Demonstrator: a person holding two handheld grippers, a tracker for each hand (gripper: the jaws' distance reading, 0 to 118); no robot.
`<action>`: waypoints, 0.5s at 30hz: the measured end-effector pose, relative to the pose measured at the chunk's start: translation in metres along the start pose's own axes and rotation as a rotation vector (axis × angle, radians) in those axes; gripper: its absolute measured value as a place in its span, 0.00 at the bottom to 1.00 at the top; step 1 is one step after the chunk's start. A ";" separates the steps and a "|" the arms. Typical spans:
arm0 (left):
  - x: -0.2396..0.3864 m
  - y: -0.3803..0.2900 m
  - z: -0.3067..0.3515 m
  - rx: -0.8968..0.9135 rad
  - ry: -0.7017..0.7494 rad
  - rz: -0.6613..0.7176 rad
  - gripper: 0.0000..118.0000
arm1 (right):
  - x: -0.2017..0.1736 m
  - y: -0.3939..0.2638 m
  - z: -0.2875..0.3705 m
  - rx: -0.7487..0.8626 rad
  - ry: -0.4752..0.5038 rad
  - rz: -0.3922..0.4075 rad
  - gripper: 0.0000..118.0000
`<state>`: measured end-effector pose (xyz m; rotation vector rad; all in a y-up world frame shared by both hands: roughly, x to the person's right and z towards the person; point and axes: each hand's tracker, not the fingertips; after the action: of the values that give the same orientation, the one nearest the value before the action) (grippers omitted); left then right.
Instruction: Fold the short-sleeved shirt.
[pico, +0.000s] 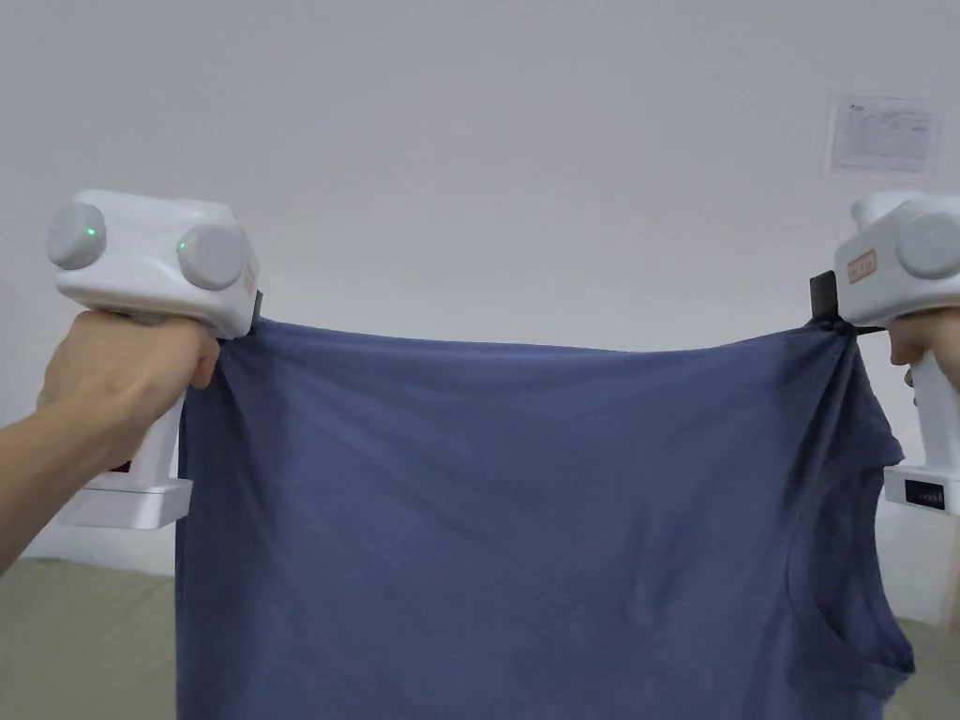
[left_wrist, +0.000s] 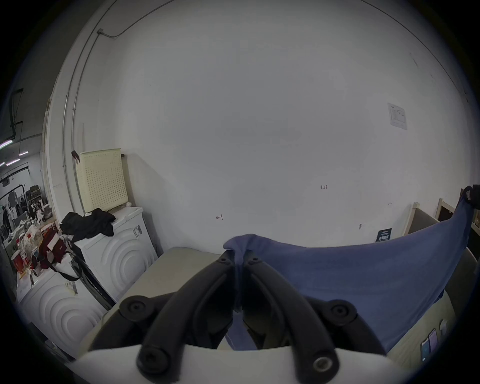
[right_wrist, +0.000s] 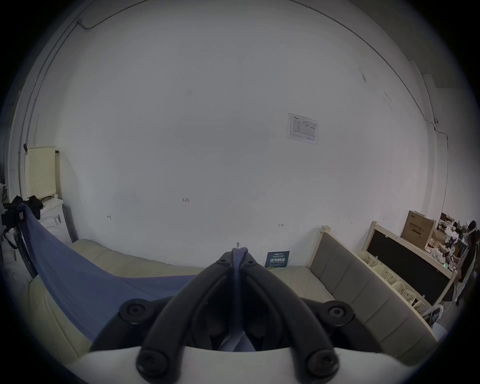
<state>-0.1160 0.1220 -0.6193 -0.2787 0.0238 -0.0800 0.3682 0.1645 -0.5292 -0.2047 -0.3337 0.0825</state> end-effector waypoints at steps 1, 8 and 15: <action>0.001 -0.003 -0.008 0.000 0.008 0.000 0.03 | -0.003 -0.002 -0.006 -0.002 0.000 0.009 0.04; 0.001 -0.050 -0.060 -0.059 0.021 0.023 0.03 | -0.025 -0.046 -0.055 -0.041 0.015 0.019 0.04; 0.009 -0.139 -0.099 -0.188 0.026 -0.055 0.03 | -0.037 -0.135 -0.086 -0.188 0.053 0.017 0.04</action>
<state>-0.1211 -0.0387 -0.6762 -0.4662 0.0500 -0.1364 0.3679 0.0125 -0.5918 -0.3955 -0.2873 0.0626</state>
